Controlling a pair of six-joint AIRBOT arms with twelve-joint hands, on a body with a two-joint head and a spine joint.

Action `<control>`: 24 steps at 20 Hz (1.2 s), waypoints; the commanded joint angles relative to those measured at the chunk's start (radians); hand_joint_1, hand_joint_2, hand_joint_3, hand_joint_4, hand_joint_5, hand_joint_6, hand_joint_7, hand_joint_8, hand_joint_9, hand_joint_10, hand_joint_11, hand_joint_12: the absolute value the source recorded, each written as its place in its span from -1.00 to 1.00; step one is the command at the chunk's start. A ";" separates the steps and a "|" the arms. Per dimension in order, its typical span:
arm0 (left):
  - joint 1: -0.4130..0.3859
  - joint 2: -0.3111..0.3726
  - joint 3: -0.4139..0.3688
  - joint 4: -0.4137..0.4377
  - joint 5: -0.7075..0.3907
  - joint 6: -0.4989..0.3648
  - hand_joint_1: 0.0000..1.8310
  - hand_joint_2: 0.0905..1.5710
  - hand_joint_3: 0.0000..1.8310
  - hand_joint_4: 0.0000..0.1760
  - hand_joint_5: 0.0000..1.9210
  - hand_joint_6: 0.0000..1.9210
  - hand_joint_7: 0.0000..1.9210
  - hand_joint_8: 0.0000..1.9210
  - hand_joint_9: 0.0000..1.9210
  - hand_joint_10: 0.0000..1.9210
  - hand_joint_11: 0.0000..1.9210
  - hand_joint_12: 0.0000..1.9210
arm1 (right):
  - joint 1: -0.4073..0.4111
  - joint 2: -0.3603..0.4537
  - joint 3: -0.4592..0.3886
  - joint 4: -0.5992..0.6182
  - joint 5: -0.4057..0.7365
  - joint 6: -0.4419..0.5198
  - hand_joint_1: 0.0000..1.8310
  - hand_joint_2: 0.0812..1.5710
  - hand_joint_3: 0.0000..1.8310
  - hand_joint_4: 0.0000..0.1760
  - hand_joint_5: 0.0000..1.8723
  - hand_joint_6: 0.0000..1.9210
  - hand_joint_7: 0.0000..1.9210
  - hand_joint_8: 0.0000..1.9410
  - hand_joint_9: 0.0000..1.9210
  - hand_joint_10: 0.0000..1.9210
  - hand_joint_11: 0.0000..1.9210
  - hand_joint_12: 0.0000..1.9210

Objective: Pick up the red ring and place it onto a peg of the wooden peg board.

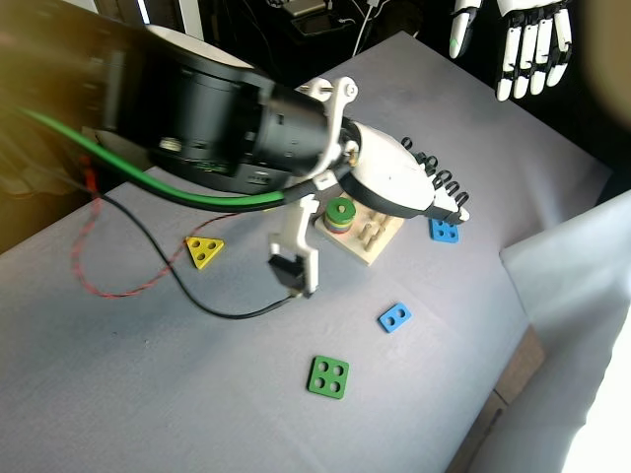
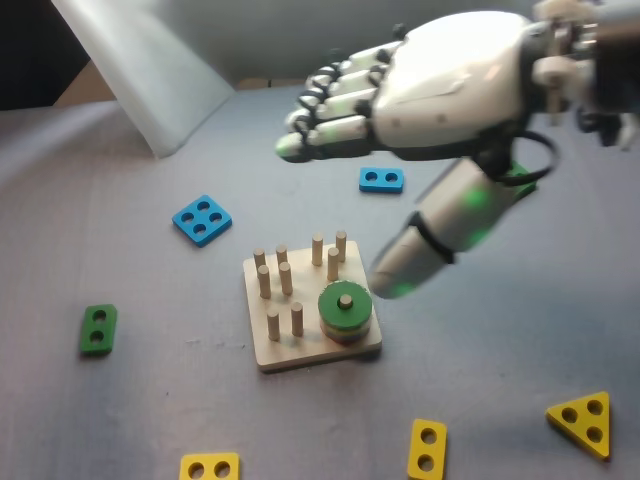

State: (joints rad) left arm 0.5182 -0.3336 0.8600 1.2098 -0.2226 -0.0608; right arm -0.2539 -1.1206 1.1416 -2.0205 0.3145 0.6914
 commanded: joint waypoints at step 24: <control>-0.007 0.007 0.011 -0.019 -0.020 -0.016 -0.72 1.00 -0.91 -1.00 -0.05 1.00 0.01 1.00 0.00 1.00 0.03 1.00 | 0.116 0.582 -0.322 0.095 0.117 0.076 -0.69 0.92 -0.99 -1.00 -0.30 0.91 -0.24 0.91 -0.30 0.95 -0.57 0.98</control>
State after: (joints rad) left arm 0.5182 -0.3336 0.8642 1.2083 -0.2249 -0.0769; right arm -0.1486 -0.5369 0.8234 -1.9743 0.4553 0.7620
